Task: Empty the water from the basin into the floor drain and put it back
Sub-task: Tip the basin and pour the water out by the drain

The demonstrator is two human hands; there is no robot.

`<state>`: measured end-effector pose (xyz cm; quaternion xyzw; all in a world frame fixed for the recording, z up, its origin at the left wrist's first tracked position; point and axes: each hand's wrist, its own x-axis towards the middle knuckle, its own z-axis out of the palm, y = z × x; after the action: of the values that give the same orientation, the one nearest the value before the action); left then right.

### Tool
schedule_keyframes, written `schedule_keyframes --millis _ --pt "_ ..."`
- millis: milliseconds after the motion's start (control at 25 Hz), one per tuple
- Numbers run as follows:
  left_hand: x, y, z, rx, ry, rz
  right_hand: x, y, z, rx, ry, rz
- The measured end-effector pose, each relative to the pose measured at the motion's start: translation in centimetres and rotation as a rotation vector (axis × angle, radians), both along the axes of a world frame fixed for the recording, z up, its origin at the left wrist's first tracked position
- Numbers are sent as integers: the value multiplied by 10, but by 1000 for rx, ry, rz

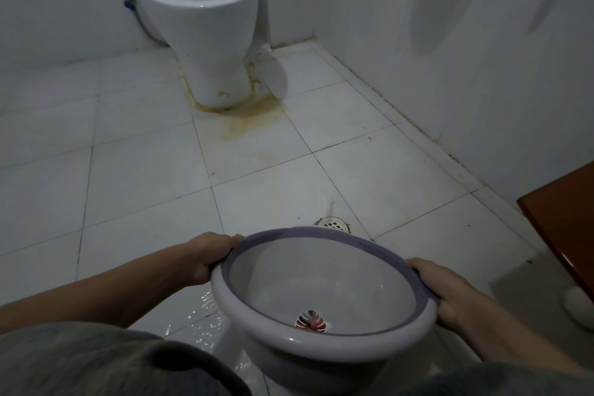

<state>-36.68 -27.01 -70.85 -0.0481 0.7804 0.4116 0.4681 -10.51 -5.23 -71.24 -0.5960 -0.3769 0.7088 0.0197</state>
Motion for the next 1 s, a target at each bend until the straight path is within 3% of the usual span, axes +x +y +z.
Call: schedule_keyframes --millis 1000 --pt "-17 3 8 88 -29 8 -6 -1 20 34 52 48"
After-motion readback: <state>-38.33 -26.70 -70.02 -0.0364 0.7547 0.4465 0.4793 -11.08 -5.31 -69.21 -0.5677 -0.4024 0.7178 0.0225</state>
